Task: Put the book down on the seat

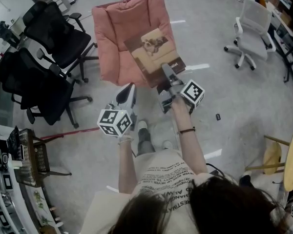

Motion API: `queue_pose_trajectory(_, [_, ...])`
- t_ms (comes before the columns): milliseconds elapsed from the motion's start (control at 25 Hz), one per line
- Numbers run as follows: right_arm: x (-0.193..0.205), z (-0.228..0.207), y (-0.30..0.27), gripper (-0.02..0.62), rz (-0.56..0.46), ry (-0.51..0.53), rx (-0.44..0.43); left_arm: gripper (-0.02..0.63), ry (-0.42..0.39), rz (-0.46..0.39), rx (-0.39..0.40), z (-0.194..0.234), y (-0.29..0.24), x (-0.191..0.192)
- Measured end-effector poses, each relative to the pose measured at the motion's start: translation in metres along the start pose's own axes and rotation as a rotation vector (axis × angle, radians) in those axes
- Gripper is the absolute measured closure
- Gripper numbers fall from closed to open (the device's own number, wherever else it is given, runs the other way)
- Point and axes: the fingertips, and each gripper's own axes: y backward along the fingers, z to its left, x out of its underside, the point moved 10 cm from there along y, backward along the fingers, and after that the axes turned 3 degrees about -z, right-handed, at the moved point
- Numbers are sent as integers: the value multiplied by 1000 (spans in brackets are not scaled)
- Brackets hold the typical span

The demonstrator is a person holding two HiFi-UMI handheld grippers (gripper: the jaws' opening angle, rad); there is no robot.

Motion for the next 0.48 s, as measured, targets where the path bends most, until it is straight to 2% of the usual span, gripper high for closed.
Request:
queue_pose_trajectory(240, [7, -16, -43, 448, -37, 3, 8, 606, 13, 27, 27, 50, -22, -9])
queue_pose_trajectory(480, [10, -39, -84, 448, -66, 1, 36, 606, 23, 82, 74, 98, -61, -2])
